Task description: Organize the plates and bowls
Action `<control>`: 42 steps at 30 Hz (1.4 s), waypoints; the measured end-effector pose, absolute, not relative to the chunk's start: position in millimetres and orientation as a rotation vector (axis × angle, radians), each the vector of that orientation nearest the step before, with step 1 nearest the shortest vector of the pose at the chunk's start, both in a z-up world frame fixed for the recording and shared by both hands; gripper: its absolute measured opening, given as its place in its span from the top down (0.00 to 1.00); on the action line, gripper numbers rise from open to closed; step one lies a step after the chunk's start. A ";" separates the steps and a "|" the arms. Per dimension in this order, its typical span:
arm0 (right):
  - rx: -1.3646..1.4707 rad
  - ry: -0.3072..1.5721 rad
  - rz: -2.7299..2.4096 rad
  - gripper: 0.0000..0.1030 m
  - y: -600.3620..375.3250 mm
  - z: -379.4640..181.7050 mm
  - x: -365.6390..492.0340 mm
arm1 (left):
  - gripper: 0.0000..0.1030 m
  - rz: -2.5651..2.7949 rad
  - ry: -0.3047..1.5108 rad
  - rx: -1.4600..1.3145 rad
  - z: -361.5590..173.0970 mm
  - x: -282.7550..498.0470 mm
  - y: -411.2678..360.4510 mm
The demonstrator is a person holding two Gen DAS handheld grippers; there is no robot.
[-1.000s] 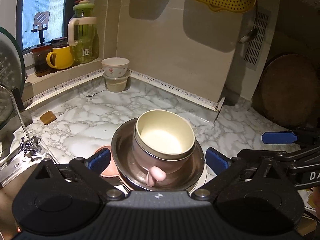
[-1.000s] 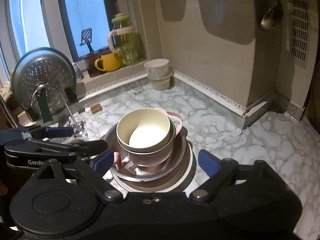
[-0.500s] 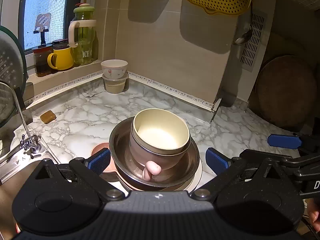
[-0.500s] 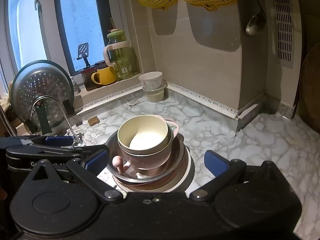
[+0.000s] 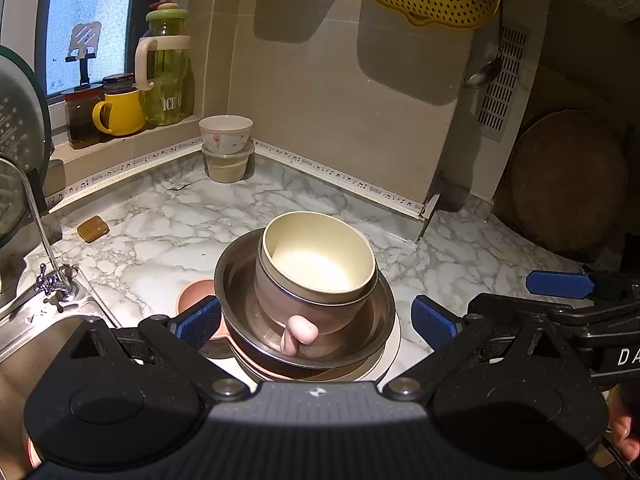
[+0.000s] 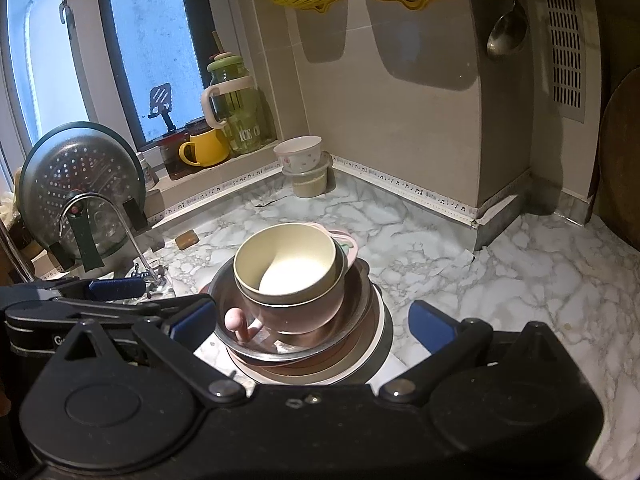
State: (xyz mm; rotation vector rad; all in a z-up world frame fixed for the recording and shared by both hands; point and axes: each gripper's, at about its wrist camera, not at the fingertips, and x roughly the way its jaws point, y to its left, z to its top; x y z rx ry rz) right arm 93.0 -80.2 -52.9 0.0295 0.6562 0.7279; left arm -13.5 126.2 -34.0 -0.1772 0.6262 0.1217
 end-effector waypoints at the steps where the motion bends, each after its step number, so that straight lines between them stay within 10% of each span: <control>1: 0.029 0.656 0.728 0.00 -80.5 -52.8 93.0 | 0.01 0.126 0.625 -0.171 -33.8 -13.5 125.6; 42: 0.049 0.702 0.783 0.00 -76.5 -64.3 127.4 | 0.01 0.227 0.669 -0.130 -35.9 15.7 113.5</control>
